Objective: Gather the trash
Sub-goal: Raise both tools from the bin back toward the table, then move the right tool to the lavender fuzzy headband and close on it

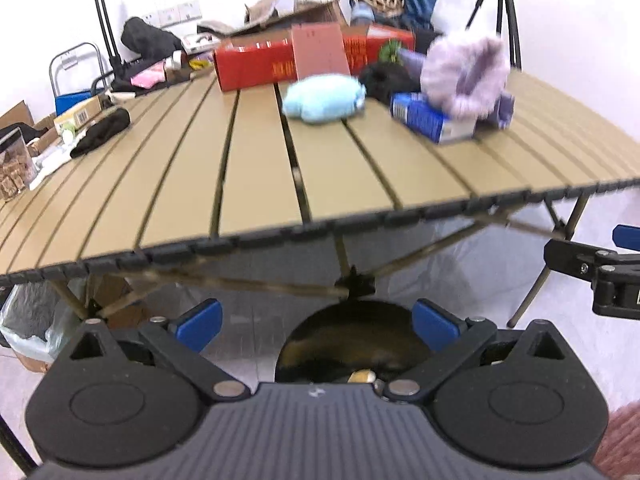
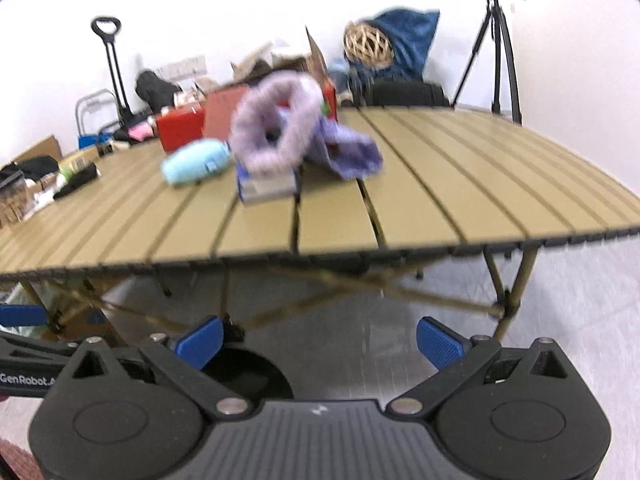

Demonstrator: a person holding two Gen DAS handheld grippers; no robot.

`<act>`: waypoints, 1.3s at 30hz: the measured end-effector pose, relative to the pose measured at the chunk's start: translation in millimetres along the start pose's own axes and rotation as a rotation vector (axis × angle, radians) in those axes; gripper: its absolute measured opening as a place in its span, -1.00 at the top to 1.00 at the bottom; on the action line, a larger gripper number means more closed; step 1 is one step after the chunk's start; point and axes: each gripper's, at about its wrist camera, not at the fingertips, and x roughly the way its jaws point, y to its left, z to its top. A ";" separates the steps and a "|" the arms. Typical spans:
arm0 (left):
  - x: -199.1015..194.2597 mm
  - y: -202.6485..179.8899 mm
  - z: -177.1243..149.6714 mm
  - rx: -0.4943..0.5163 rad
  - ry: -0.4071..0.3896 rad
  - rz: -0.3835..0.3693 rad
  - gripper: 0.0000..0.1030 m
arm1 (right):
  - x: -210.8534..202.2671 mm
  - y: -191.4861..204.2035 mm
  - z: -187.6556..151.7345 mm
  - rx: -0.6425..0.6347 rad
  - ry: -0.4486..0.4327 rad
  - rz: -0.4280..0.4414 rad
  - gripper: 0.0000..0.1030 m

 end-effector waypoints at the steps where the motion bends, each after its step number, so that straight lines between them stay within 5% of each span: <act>1: -3.0 0.9 2.1 -0.003 -0.012 0.001 -1.00 | -2.1 1.2 3.5 -0.002 -0.012 0.003 -1.00; 21: -15.1 38.7 77.0 -0.166 -0.220 0.091 -1.00 | 9.9 40.7 82.6 -0.056 -0.244 0.045 -1.00; 39: 20.5 63.7 92.7 -0.229 -0.264 0.114 -1.00 | 75.4 56.0 114.6 -0.093 -0.307 -0.089 -0.96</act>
